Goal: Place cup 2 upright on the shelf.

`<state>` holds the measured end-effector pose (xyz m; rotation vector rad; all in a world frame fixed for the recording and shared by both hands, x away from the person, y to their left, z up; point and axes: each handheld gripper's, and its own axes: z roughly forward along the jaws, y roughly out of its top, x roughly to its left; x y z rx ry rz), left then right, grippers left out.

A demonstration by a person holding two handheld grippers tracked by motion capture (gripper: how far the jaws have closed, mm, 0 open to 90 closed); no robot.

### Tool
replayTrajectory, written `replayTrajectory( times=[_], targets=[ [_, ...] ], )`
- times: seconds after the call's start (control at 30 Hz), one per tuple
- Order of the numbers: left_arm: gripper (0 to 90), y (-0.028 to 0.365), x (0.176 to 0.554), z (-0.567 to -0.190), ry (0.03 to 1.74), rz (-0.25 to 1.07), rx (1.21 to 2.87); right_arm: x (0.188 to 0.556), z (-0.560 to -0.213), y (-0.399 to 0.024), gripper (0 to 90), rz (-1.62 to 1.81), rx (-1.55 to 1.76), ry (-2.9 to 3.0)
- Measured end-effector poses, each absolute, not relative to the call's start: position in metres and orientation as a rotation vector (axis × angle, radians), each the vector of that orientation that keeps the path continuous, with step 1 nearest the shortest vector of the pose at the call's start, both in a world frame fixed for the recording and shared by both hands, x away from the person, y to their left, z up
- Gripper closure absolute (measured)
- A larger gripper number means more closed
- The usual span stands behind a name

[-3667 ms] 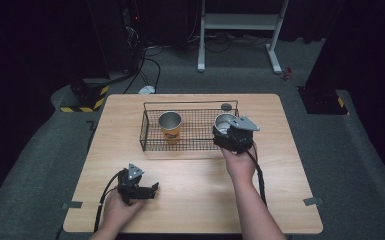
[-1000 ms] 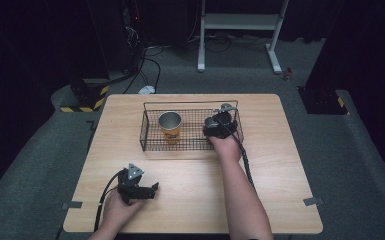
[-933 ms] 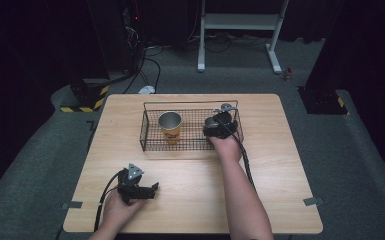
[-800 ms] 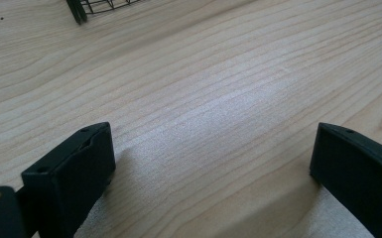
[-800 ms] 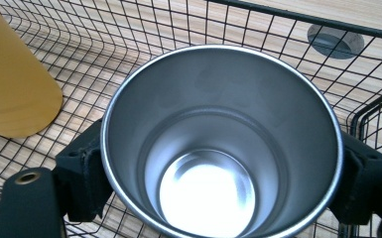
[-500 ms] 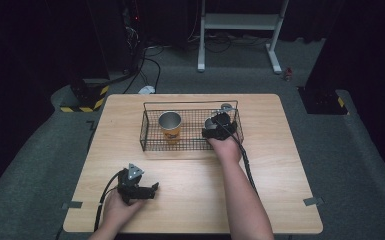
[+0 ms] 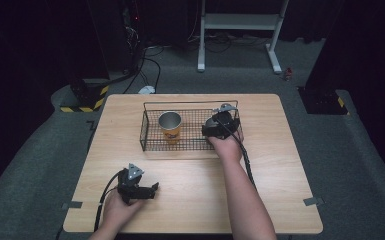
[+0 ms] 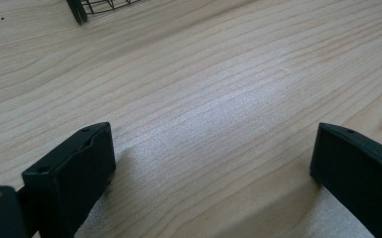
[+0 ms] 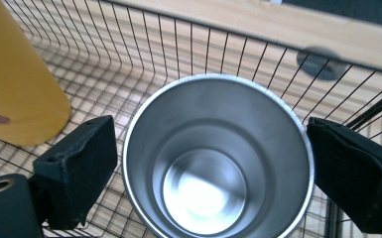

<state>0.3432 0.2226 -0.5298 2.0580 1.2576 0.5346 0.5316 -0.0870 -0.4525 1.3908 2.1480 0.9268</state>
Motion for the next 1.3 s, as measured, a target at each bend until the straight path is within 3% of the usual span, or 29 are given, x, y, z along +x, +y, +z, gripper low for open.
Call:
replayTrajectory(
  times=[0.7, 1.3],
  targets=[
    [3.9, 0.222, 0.343, -0.530, 1.258, 0.537, 2.051, 0.506, -0.423, -0.085, 7.6, 1.050, 1.256, 2.082],
    [4.0, 0.222, 0.343, -0.530, 1.259, 0.537, 2.052, 0.471, -0.433, -0.097, 7.8, 1.063, 1.229, 2.046]
  ],
)
